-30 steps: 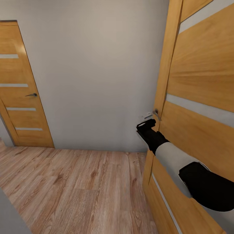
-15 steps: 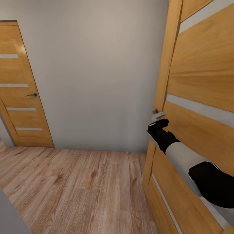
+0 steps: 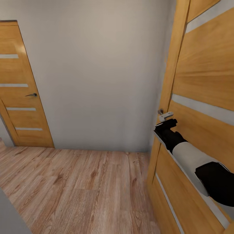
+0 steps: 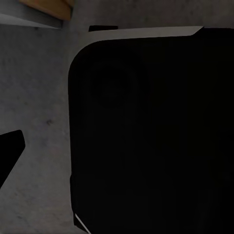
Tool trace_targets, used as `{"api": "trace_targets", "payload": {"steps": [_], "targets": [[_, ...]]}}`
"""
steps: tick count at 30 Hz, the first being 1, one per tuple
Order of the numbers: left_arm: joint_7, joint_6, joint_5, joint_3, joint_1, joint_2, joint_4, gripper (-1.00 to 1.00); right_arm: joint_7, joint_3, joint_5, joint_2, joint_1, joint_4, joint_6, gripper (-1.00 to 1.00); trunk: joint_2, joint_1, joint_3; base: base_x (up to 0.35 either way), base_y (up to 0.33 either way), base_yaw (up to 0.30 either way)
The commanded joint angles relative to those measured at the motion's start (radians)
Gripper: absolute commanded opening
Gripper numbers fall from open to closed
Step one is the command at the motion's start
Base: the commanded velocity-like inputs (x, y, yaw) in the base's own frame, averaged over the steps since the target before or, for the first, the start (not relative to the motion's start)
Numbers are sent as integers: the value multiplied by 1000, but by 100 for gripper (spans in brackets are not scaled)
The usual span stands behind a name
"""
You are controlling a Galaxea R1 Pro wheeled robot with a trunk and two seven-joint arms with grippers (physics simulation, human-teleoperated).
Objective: Move the two storage containers from the living room to the garage. In the garage, place one container on the floor and stack the other container on top of it (either order is fine).
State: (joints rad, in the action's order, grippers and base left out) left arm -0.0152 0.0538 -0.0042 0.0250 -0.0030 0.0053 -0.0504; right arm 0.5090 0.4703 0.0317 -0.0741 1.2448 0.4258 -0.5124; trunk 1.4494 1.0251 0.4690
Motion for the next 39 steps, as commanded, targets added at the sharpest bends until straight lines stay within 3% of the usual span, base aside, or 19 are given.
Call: {"api": "trace_targets", "payload": {"steps": [1, 13, 15, 16, 22, 39], "targets": [[-2, 3, 0, 3, 0, 0, 0, 100, 6, 5, -7, -5, 1, 1, -15, 100, 1, 0, 1, 0, 0, 0], [-2, 2, 0, 3, 0, 0, 0, 100, 6, 4, -2, -67, 1, -2, -15, 100, 1, 0, 1, 0, 0, 0], [-2, 3, 0, 3, 0, 0, 0, 100, 7, 4, 22, -74, 1, -2, -16, 100, 1, 0, 1, 0, 0, 0], [-2, 3, 0, 3, 0, 0, 0, 100, 13, 4, 54, -83, 1, -2, -17, 100, 1, 0, 1, 0, 0, 0], [-3, 2, 0, 2, 0, 0, 0, 100, 24, 5, 72, -89, 1, -2, -17, 100, 1, 0, 1, 0, 0, 0], [-2, 2, 0, 3, 0, 0, 0, 100, 30, 5, 74, -93, 1, -2, -18, 100, 1, 0, 1, 0, 0, 0]]}}
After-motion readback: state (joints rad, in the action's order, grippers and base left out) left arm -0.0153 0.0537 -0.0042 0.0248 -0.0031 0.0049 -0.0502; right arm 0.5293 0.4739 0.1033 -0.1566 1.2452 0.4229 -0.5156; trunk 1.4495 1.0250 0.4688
